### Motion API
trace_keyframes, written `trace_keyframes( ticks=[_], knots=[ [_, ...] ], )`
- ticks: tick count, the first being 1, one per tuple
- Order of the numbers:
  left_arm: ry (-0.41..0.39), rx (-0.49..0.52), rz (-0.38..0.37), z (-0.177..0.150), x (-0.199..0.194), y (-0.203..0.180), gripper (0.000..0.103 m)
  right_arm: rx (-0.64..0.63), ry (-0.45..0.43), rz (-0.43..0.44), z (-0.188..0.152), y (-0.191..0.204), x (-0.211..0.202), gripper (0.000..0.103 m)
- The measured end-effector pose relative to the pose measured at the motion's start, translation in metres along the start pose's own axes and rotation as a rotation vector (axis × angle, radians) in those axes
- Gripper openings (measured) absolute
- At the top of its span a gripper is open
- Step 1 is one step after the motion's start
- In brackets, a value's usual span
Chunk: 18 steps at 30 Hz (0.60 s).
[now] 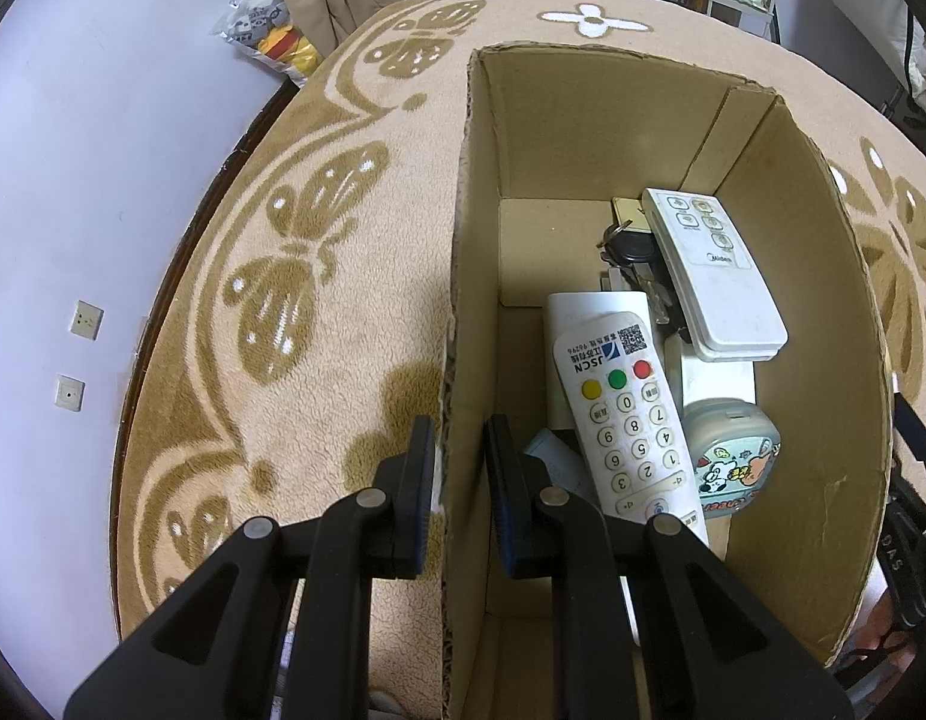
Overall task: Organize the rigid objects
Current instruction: 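Carry the yellow oval remote into the box with the right tool and release it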
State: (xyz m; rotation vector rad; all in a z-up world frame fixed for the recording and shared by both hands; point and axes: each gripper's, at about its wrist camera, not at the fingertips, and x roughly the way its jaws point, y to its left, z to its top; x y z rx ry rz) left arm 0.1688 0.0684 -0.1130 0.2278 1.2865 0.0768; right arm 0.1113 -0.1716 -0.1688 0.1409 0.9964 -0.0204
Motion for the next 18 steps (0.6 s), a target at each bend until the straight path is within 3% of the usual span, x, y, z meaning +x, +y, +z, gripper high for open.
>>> trace_keyframes(
  ticks=[18],
  knots=[
    [0.0, -0.001, -0.003, 0.0, 0.0, 0.001, 0.017, -0.012, -0.146, 0.096, 0.036, 0.021, -0.047, 0.06]
  ],
)
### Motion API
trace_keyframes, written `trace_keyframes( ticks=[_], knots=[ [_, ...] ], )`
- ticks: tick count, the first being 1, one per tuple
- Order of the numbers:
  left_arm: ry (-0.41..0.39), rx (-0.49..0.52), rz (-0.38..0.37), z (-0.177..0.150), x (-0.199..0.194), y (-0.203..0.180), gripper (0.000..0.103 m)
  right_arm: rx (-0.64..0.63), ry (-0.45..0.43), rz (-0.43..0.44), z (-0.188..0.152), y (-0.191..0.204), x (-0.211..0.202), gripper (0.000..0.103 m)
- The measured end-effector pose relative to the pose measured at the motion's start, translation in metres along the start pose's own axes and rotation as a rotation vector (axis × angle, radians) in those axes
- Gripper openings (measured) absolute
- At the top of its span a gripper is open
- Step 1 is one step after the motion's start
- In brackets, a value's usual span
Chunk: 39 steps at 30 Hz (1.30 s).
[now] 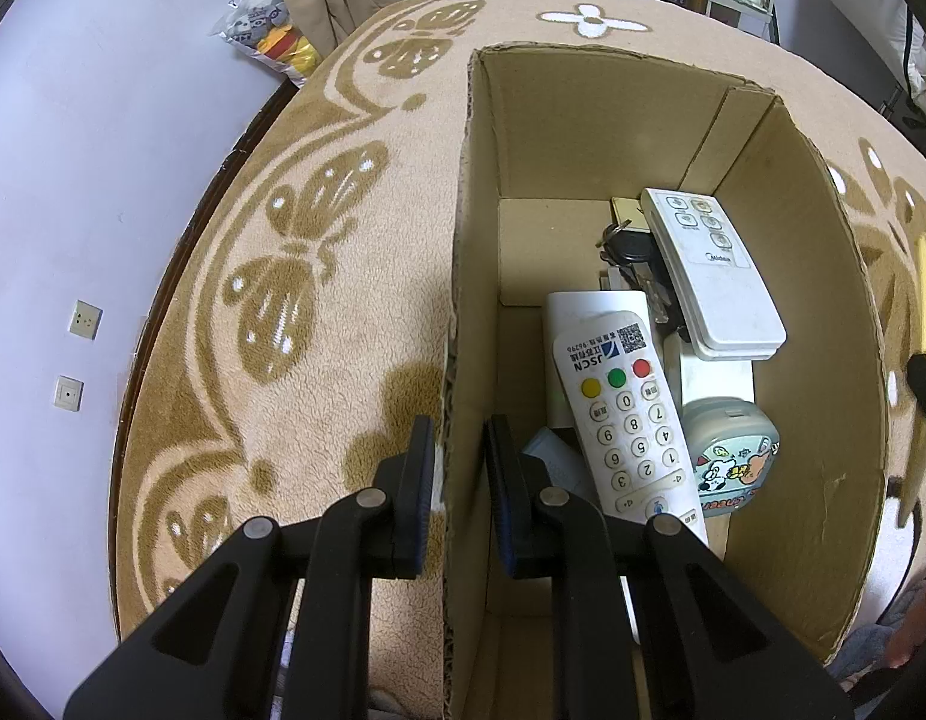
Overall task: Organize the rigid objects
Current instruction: 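Carry the yellow oval remote into the box with the right tool and release it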
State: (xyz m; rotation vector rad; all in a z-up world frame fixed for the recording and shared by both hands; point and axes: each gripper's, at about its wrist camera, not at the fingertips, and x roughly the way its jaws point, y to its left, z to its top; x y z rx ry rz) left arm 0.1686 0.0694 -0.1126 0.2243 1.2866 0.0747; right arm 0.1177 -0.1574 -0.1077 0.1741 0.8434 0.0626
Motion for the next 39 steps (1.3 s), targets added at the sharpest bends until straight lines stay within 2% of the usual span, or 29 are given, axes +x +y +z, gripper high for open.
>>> trace_keyframes(
  ticks=[9, 14, 19, 24, 39],
  knots=[
    [0.0, 0.0, 0.001, 0.0, 0.0, 0.0, 0.017, -0.02, -0.113, 0.081, 0.046, 0.026, -0.031, 0.06],
    [0.0, 0.0, 0.0, 0.0, 0.0, 0.0, 0.017, -0.029, -0.14, 0.13, 0.058, 0.042, -0.041, 0.06],
    [0.0, 0.0, 0.0, 0.0, 0.0, 0.0, 0.017, -0.025, -0.121, 0.215, 0.059, 0.058, -0.04, 0.06],
    [0.001, -0.001, -0.002, 0.0, 0.0, 0.0, 0.017, -0.043, -0.097, 0.229, 0.055, 0.071, -0.032, 0.06],
    [0.003, -0.006, -0.013, 0.0, -0.001, 0.002, 0.017, 0.02, -0.014, 0.299, 0.053, 0.081, 0.012, 0.06]
  ],
)
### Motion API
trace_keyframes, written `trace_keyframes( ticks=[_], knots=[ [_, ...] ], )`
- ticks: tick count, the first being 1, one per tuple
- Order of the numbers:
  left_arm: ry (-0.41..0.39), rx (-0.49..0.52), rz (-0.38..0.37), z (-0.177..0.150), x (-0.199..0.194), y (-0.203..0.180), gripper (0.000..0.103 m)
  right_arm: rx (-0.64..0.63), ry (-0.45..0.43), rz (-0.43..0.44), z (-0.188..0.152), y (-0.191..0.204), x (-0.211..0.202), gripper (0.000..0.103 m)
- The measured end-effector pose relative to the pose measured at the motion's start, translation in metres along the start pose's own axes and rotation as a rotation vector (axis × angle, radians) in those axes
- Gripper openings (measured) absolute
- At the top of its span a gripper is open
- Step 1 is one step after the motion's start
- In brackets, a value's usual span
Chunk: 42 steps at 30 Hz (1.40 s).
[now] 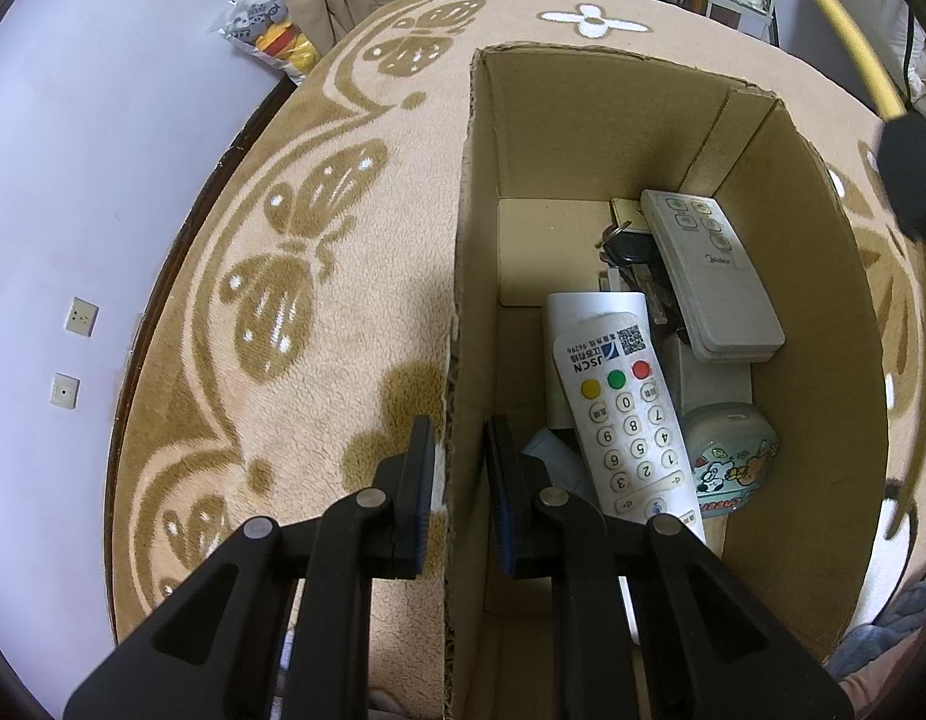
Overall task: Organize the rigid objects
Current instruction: 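Carry the yellow oval remote into the box with the right tool and release it, then withdraw the right tool from the box while the left tool releases the box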
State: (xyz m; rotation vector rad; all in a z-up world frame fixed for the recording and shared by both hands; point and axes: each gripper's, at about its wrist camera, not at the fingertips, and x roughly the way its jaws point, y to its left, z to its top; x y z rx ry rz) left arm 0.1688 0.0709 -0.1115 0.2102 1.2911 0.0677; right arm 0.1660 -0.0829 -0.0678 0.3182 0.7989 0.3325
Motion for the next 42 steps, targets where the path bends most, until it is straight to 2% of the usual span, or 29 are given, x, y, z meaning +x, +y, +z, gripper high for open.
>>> trace_keyframes(
  ticks=[10, 22, 26, 30, 32, 36, 38, 42],
  knots=[
    [0.001, -0.004, -0.006, 0.0, 0.0, 0.001, 0.017, 0.017, 0.051, 0.006, -0.004, -0.004, 0.024, 0.06],
    [0.001, -0.007, -0.008, 0.0, 0.001, 0.002, 0.017, 0.013, 0.075, -0.029, -0.008, -0.008, 0.025, 0.06],
    [-0.001, -0.01, -0.015, -0.001, 0.001, 0.003, 0.017, -0.028, 0.059, -0.049, -0.008, -0.004, 0.018, 0.07],
    [-0.004, -0.017, -0.023, -0.001, 0.001, 0.004, 0.017, -0.045, 0.05, -0.061, -0.011, -0.004, 0.012, 0.074],
    [-0.007, -0.019, -0.026, -0.002, -0.001, 0.005, 0.017, -0.037, 0.053, -0.068, -0.013, -0.007, 0.009, 0.084],
    [-0.016, -0.051, -0.045, -0.004, -0.004, 0.008, 0.017, -0.038, 0.068, -0.08, -0.019, -0.011, 0.002, 0.085],
    [-0.019, -0.061, -0.056, -0.004, -0.006, 0.01, 0.017, -0.039, 0.082, -0.07, -0.022, -0.014, -0.001, 0.093],
    [-0.039, -0.053, -0.044, -0.006, -0.013, 0.008, 0.017, -0.033, 0.084, -0.077, -0.027, -0.018, -0.012, 0.096]
  ],
)
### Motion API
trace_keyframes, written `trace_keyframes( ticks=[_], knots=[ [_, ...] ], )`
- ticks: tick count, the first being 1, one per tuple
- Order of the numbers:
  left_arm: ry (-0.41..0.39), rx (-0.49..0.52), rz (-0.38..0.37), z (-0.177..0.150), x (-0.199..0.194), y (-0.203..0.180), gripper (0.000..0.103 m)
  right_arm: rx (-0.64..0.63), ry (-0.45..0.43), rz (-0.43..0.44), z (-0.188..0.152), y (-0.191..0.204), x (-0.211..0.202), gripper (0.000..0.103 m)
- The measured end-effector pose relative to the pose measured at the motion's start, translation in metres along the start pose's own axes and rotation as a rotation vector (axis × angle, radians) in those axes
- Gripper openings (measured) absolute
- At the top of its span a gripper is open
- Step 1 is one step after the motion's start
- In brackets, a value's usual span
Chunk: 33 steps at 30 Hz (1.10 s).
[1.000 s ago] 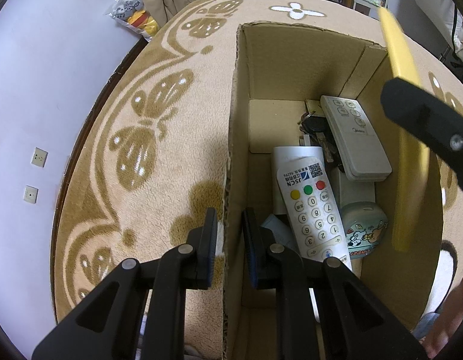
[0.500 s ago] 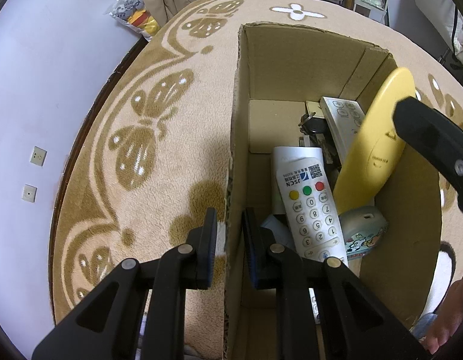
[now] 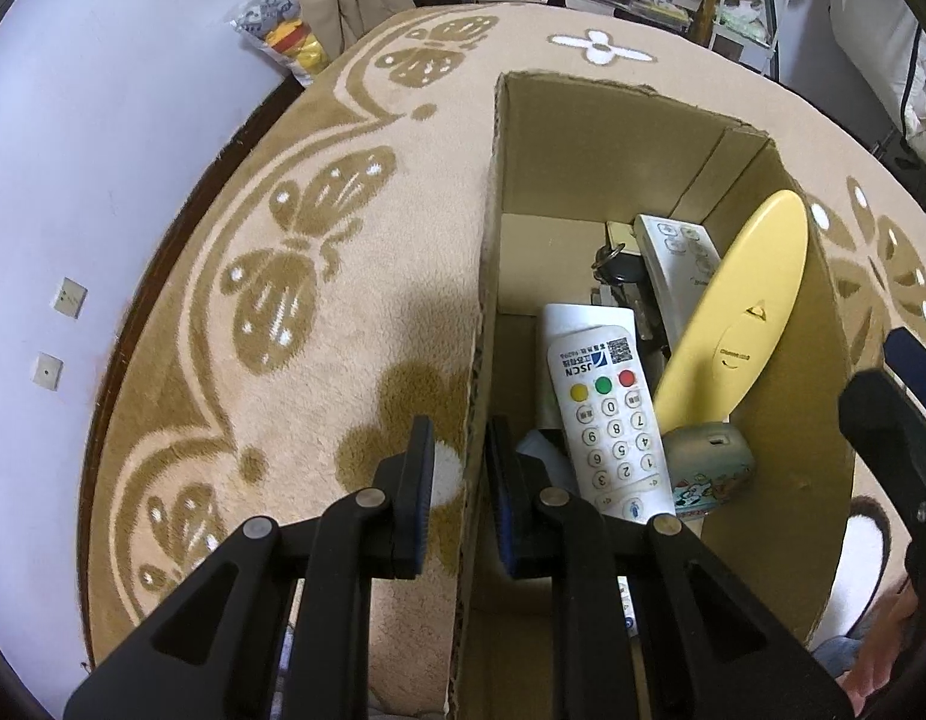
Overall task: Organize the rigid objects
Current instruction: 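Withdraw the right tool from the box while the left tool releases the box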
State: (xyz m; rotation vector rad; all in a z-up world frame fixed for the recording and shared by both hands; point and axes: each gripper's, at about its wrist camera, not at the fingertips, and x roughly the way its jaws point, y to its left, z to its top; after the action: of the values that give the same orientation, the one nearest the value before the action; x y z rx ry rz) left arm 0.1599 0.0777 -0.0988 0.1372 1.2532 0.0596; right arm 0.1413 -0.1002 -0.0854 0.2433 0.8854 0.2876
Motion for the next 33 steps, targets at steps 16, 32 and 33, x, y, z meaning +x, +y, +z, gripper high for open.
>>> trace_keyframes(
  ticks=[16, 32, 33],
  knots=[
    [-0.219, 0.057, 0.042, -0.021, -0.067, -0.019, 0.074, 0.004, -0.035, -0.081, -0.009, -0.023, -0.058, 0.103],
    [-0.398, 0.034, 0.027, -0.053, -0.134, -0.026, 0.099, -0.073, -0.139, -0.163, -0.021, -0.041, -0.13, 0.103],
    [-0.411, 0.028, 0.029, -0.056, -0.138, -0.025, 0.099, -0.083, -0.156, -0.175, -0.023, -0.041, -0.136, 0.103]
  ],
)
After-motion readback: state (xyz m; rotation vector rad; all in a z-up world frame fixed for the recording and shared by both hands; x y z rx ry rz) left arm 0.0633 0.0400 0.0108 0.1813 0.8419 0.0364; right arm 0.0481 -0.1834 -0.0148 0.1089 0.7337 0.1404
